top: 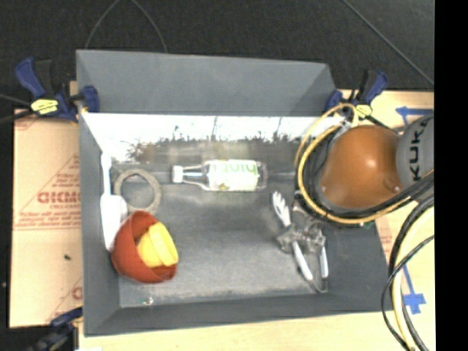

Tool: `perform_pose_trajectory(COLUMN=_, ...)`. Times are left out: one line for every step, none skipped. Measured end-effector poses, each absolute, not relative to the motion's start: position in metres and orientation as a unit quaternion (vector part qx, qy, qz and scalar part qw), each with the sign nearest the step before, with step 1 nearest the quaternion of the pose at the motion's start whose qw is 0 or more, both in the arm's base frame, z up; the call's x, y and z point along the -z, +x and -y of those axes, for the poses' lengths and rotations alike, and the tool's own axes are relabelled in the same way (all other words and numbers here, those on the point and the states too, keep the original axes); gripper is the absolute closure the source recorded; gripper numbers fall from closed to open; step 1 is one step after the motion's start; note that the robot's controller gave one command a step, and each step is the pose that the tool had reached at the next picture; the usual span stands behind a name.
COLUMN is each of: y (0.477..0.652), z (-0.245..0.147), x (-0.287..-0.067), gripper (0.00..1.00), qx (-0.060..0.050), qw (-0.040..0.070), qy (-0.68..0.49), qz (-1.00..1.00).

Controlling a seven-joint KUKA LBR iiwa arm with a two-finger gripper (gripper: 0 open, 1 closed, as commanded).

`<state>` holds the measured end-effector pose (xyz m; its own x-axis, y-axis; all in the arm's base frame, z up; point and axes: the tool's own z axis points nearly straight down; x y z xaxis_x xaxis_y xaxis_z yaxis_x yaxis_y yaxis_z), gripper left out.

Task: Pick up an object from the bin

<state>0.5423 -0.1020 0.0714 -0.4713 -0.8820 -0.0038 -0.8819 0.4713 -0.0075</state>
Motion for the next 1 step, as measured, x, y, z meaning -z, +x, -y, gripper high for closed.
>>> perform_pose_trajectory(y=0.5423, z=0.102, x=-0.0769, gripper=1.0, qx=0.002, qw=0.004, qy=-0.514, qz=-0.858)
